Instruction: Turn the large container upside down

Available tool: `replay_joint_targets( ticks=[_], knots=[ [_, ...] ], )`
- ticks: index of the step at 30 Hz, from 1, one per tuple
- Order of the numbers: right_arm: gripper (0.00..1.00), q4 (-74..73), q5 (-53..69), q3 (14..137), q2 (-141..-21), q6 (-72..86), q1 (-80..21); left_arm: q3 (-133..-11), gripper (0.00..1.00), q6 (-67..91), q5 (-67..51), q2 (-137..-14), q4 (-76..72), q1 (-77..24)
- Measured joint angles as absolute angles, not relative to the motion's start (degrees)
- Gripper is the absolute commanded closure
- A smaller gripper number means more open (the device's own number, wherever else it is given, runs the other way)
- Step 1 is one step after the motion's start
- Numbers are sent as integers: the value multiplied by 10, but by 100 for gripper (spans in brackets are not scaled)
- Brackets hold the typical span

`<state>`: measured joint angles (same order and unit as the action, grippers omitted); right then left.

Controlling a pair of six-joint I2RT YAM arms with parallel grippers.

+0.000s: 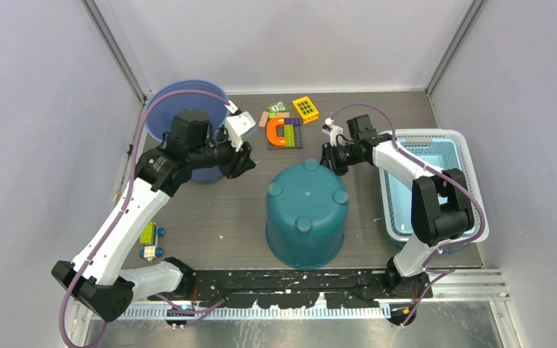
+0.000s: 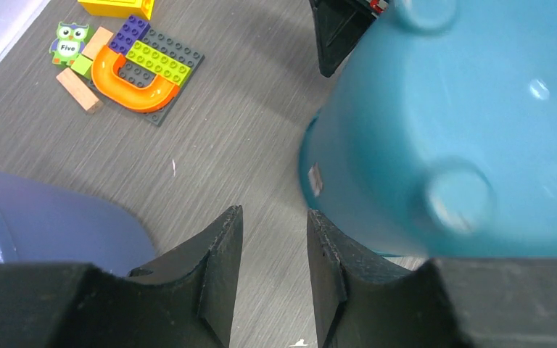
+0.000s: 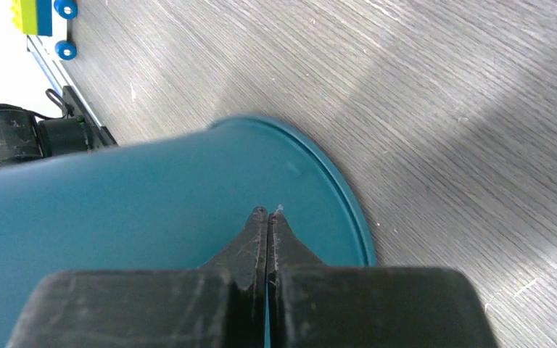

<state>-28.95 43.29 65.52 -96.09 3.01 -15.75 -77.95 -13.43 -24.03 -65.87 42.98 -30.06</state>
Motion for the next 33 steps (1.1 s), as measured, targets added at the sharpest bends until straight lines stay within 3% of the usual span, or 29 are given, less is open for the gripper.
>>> replay_joint_targets(
  ticks=[33],
  knots=[
    [99,-288,435,655,-952,32,-155,-780,60,-134,-247,-659,430,-303]
  ],
)
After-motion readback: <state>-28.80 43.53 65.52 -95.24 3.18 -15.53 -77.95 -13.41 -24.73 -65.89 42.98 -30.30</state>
